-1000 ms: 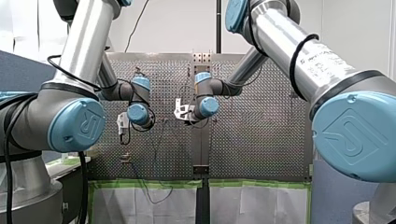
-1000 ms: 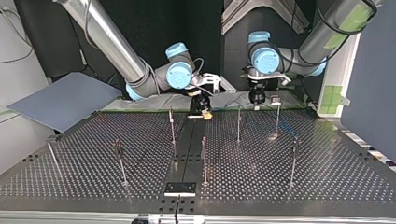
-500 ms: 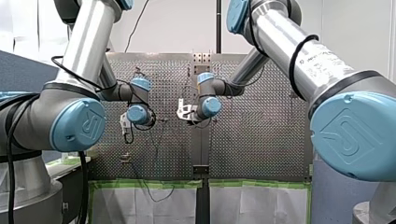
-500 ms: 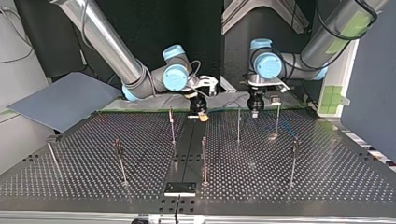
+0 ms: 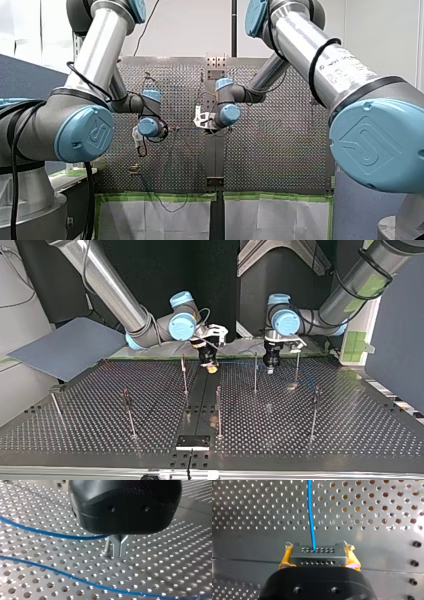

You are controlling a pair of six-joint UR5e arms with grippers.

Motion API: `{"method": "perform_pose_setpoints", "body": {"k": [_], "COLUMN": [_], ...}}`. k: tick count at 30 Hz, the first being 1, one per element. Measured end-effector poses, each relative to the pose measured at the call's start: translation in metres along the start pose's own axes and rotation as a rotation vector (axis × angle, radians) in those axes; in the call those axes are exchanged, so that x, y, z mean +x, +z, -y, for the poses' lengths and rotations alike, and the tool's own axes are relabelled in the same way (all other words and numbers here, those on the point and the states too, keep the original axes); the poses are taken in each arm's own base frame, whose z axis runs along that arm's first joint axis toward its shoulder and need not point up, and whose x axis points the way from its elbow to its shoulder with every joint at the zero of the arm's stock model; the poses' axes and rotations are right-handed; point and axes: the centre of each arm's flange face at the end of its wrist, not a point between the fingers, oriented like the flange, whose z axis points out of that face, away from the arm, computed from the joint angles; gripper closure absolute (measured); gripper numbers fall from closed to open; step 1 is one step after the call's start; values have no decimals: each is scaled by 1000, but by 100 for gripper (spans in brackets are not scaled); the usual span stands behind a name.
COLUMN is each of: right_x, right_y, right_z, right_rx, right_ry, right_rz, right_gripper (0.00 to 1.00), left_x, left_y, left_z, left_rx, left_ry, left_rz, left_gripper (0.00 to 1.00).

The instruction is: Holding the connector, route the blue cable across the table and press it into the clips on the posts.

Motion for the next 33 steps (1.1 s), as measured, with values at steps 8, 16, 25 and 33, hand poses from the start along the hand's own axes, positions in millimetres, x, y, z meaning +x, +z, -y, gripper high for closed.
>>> {"method": "perform_pose_setpoints", "body": {"k": [8,16,25,33], "right_x": [2,4,5,8], "right_y": [2,4,5,5], "right_z": [-12,-20,-26,-32], "right_rx": [-17,-27,-36,-44], "right_ry": [1,-2,-3,-1], "right_rz": [-4,-9,-10,-12], "right_gripper": [100,100,100,100], "left_x": [-14,-19,-15,-8], "left_y": [15,19,14,0], "left_z": [0,-3,-7,-6], "left_rx": [6,-5,-62,-126], "left_ry": [-10,-6,36,113], "left_rz": [32,43,9,-60], "left_gripper": [100,67,0,0]}}
